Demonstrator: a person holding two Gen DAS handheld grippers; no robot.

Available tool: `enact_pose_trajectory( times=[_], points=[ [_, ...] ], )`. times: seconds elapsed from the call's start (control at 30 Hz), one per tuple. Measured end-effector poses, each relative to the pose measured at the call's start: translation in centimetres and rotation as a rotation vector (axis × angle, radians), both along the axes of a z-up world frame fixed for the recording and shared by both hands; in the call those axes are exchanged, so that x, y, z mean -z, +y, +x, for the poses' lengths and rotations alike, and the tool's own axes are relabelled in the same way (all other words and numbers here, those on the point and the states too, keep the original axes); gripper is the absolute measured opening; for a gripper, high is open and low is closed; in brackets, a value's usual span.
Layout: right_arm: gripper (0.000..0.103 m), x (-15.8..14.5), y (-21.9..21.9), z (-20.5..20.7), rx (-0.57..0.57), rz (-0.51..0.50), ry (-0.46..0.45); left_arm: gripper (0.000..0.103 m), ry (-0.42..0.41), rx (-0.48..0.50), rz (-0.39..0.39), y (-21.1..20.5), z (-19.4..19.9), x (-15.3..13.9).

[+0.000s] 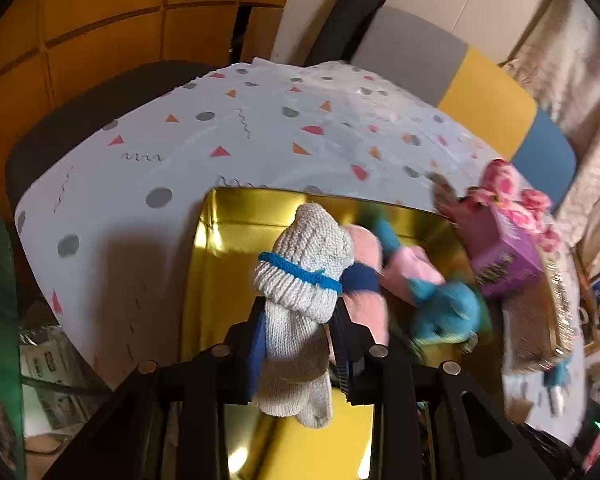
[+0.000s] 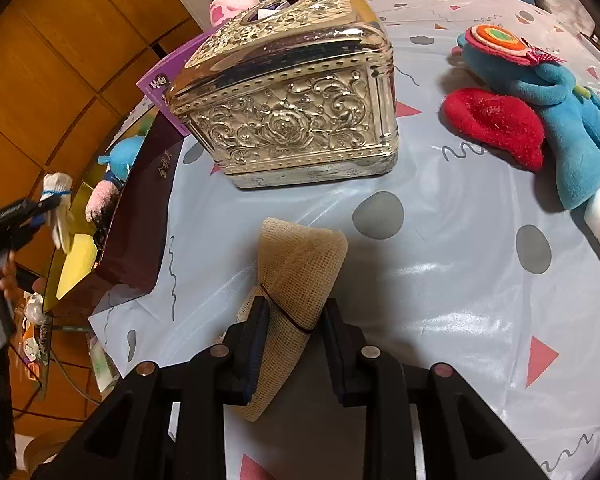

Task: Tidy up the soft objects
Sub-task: 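Lower the glove into the gold tray and open the left tool while the right tool holds the beige cloth, then carry the beige mesh cloth into the gold tray and open the right tool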

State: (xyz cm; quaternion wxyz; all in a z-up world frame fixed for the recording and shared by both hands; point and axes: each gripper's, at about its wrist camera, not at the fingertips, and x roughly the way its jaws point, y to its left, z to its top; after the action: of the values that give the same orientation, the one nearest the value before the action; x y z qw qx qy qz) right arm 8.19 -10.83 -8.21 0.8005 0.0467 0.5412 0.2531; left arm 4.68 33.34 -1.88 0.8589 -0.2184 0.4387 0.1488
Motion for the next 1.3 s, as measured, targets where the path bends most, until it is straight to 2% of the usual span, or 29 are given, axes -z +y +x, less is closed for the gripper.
enact_pose_trajectory(
  times=[0.13, 0.23, 0.3, 0.37, 0.47, 0.63, 0.73, 0.93, 1.1, 1.17, 1.3],
  points=[
    [0.026, 0.0, 0.1, 0.0, 0.002, -0.003, 0.001, 0.032, 0.033, -0.006, 0.035, 1.0, 2.3, 1.2],
    [0.026, 0.0, -0.1, -0.1, 0.005, -0.002, -0.001, 0.032, 0.062, -0.021, 0.026, 1.9, 3.6, 2.1],
    [0.026, 0.0, 0.0, -0.1, 0.007, -0.002, -0.003, 0.037, 0.073, -0.033, 0.052, 2.2, 4.2, 2.4],
    [0.026, 0.0, -0.1, -0.1, 0.007, -0.003, -0.003, 0.053, 0.09, -0.034, 0.051, 2.5, 4.6, 2.8],
    [0.026, 0.0, 0.0, -0.1, 0.008, -0.007, -0.002, 0.055, 0.064, -0.042, 0.08, 2.4, 4.5, 2.3],
    [0.027, -0.1, 0.2, 0.1, -0.007, -0.019, 0.007, 0.063, -0.008, -0.061, 0.14, 1.2, 2.7, 0.1],
    [0.027, 0.0, 0.2, 0.2, -0.006, -0.013, 0.005, 0.063, -0.054, -0.049, 0.186, -0.8, 0.7, -1.3],
    [0.027, -0.2, 0.4, -0.1, -0.008, -0.03, -0.011, 0.064, -0.109, -0.012, 0.177, -5.2, -3.3, -2.0],
    [0.026, -0.4, 0.7, -0.7, 0.006, -0.038, -0.041, 0.064, -0.114, 0.026, 0.184, -8.5, -5.0, -1.9],
    [0.026, -0.5, 0.7, -0.8, 0.017, -0.031, -0.043, 0.068, -0.117, 0.047, 0.197, -9.7, -5.6, -1.9],
    [0.025, -0.6, 0.8, -1.0, 0.032, -0.024, -0.042, 0.069, -0.127, 0.059, 0.199, -11.0, -6.4, -2.1]
  ],
)
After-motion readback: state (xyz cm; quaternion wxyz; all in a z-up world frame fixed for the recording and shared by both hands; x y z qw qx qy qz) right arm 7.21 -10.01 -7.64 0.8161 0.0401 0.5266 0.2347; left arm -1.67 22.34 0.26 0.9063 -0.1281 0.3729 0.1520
